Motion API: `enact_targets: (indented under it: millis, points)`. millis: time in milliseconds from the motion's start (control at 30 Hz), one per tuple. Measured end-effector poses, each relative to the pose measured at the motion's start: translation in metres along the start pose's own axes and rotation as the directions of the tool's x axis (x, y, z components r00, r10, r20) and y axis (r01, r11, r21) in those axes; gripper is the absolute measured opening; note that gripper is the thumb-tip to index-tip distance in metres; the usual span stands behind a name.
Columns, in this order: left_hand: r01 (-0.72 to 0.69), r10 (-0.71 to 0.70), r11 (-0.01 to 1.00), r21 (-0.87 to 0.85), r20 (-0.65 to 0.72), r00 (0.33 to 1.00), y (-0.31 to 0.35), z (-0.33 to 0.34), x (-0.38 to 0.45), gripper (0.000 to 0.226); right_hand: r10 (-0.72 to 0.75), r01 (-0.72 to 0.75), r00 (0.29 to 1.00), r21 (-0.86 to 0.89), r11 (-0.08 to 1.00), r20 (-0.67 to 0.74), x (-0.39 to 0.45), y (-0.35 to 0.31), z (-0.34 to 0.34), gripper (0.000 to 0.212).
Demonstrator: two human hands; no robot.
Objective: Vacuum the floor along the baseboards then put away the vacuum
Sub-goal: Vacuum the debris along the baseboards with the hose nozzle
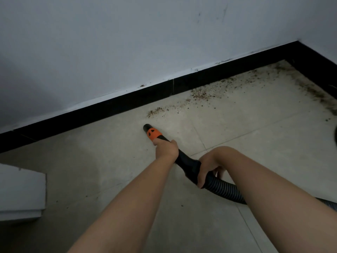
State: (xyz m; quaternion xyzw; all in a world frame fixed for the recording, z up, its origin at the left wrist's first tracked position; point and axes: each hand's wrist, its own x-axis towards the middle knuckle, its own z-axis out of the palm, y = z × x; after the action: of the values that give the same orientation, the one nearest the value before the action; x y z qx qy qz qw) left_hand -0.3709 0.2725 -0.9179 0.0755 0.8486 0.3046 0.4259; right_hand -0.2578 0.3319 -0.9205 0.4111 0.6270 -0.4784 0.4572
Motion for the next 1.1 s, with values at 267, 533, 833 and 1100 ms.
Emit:
enact_targets:
  millis: [267,533,833,1100]
  points:
    - [-0.03,0.029,0.998,0.056,0.012,1.0,0.005,0.014,-0.009,0.065,0.041,-0.046,0.999,0.13,0.99,0.035,-0.008,0.018,0.002,0.071]
    - [-0.029,0.031,0.998,-0.057,0.051,0.998,0.011,0.006,0.001,0.069,-0.069,0.078,0.997,0.248,0.966,-0.046,-0.02,0.007,0.004,0.073]
    - [-0.044,0.038,0.994,-0.098,-0.061,0.997,0.012,-0.012,0.026,0.054,-0.253,0.299,0.938,0.188,0.935,-0.237,-0.016,-0.021,0.007,0.036]
    - [-0.008,0.002,0.998,-0.067,-0.082,0.997,0.019,-0.021,0.036,0.064,-0.317,0.387,0.848,0.09,0.917,-0.424,-0.009,-0.03,0.013,0.047]
